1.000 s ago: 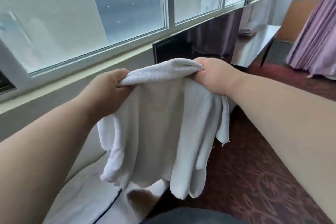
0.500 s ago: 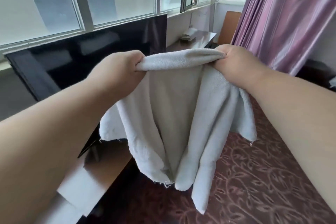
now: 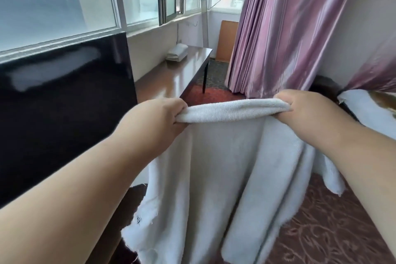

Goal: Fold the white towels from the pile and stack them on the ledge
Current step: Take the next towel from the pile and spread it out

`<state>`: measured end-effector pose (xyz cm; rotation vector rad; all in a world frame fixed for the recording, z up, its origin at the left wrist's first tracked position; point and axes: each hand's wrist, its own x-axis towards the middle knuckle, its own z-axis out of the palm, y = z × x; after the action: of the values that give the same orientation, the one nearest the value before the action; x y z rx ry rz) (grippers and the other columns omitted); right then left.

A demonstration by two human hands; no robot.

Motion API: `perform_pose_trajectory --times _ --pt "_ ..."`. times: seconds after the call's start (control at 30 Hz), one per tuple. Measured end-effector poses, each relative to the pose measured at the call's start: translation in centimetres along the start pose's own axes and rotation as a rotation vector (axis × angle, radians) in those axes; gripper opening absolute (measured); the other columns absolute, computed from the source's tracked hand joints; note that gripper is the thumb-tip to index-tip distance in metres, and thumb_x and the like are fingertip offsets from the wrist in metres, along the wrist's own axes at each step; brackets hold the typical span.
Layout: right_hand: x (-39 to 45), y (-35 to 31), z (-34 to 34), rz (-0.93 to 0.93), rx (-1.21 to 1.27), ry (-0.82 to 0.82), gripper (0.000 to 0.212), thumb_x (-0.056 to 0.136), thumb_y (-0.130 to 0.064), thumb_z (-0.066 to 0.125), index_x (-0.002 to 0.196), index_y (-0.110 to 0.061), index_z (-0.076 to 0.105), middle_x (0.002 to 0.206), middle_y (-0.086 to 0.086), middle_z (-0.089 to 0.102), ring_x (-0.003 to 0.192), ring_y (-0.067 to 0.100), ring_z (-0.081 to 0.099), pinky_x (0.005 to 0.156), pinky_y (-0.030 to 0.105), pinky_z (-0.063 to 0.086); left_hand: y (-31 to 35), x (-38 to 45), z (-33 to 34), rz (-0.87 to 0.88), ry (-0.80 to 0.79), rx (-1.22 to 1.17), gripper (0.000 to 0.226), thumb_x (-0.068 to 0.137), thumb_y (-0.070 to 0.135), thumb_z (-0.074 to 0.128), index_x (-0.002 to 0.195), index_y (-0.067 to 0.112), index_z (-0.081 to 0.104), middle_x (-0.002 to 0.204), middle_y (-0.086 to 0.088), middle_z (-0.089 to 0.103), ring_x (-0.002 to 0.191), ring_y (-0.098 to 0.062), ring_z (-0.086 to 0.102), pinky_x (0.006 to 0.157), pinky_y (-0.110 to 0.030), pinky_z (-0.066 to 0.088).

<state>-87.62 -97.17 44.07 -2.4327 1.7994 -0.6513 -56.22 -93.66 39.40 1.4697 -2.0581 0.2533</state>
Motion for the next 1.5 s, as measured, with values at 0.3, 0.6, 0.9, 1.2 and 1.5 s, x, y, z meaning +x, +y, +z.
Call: perform_pose_trajectory --times 0.3,0.6,0.9,1.2,1.5 --pt "19.5 10.3 4.2 0.069 0.016 0.01 0.013 0.085 -0.04 0.062 0.076 -0.033 0.055 0.063 -0.004 0.057 0.062 0.016 0.054 0.055 0.036 0.042 -5.3 19.7 9.6 0.034 -0.008 0.065 0.016 0.083 0.034 0.069 0.077 0.029 0.054 0.068 0.009 0.05 0.062 -0.017 0.049 0.048 -0.027 0.034" --pt "46.8 17.9 8.2 -0.232 -0.029 0.008 0.021 0.084 -0.044 0.066 0.076 -0.029 0.053 0.069 -0.006 0.056 0.07 0.018 0.056 0.054 0.031 0.038 -12.1 37.3 17.3 -0.162 0.113 0.236 0.011 0.081 0.038 0.064 0.083 0.027 0.063 0.072 0.008 0.054 0.065 -0.021 0.052 0.056 -0.033 0.045" --pt "70.4 13.9 12.1 -0.586 -0.088 0.063 0.043 0.077 -0.071 0.064 0.08 -0.029 0.053 0.072 -0.008 0.05 0.072 0.025 0.045 0.055 0.031 0.028 -22.9 47.7 19.1 -0.382 0.221 0.381 0.031 0.081 0.06 0.054 0.066 0.033 0.047 0.058 0.01 0.044 0.053 -0.011 0.04 0.049 -0.025 0.025" --pt "90.8 6.3 24.7 -0.742 -0.09 0.023 0.038 0.082 -0.057 0.067 0.084 -0.022 0.053 0.079 0.003 0.056 0.08 0.028 0.053 0.066 0.034 0.037 -40.7 54.8 24.2 -0.526 0.207 0.517 0.037 0.079 0.062 0.052 0.073 0.026 0.051 0.059 0.006 0.047 0.057 -0.026 0.046 0.054 -0.034 0.042" --pt "106.4 -1.1 39.7 -0.849 -0.123 -0.134 0.014 0.088 -0.03 0.066 0.092 -0.021 0.056 0.081 0.004 0.054 0.08 0.03 0.053 0.067 0.033 0.034 -57.3 57.6 28.5 -0.824 -0.028 0.492 0.019 0.085 0.035 0.064 0.07 0.03 0.054 0.068 0.004 0.053 0.067 -0.03 0.052 0.065 -0.038 0.044"
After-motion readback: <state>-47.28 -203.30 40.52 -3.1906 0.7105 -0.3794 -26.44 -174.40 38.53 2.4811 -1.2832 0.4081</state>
